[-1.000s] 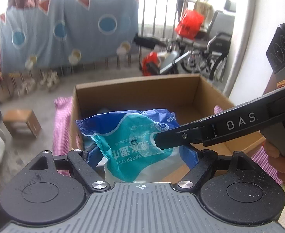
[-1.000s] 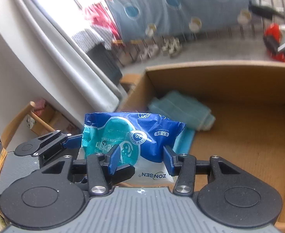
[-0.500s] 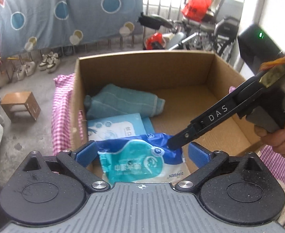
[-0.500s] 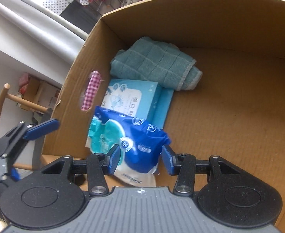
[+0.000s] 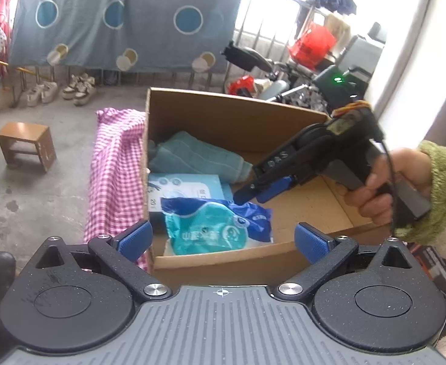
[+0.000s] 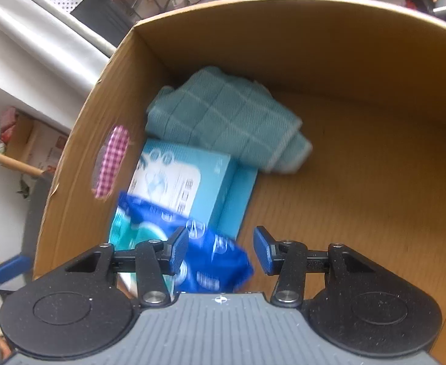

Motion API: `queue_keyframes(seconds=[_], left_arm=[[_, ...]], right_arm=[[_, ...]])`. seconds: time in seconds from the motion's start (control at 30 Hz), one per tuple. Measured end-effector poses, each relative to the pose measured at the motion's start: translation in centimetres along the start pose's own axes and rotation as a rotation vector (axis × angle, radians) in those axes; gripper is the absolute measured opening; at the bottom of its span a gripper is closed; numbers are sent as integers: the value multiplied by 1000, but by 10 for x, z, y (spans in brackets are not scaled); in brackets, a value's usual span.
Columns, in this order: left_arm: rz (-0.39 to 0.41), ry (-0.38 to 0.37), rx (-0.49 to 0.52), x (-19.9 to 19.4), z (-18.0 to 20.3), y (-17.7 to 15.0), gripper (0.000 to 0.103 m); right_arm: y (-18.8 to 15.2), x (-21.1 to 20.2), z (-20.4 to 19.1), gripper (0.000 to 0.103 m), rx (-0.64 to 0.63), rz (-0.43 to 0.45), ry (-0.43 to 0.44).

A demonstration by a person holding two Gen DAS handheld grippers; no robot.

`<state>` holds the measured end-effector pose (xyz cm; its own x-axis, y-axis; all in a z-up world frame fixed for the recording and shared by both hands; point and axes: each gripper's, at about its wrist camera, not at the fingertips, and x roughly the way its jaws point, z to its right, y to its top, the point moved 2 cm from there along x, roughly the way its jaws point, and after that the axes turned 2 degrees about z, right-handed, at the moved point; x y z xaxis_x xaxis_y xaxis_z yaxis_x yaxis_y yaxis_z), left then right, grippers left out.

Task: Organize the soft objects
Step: 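Lift the wipes pack into the box and release it by the bandage box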

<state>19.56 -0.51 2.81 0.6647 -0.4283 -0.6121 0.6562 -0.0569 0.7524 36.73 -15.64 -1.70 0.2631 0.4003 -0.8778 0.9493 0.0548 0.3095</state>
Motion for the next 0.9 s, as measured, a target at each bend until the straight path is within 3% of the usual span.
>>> queue_keyframes(seconds=[0.2,0.33,0.6,0.73,0.9], left_arm=[[19,17,-16,-2,-11,-4,101],[7,2,-52,3,-18,-5,101],[-9,-47,-76,8,-18,-12,101],[-10,-48,-75,10,-18,-15,102],[-7,-44,-82,10,-16,-16,102]], right_arm=[[3,19,-17,50,-24,-52,38],[2,22,-32,50,-72,-45,2],[3,10,-10,51,97,-26,77],[-4,-11,10,55,170,-10,48],[-17,8,11,61,226,-120,88]])
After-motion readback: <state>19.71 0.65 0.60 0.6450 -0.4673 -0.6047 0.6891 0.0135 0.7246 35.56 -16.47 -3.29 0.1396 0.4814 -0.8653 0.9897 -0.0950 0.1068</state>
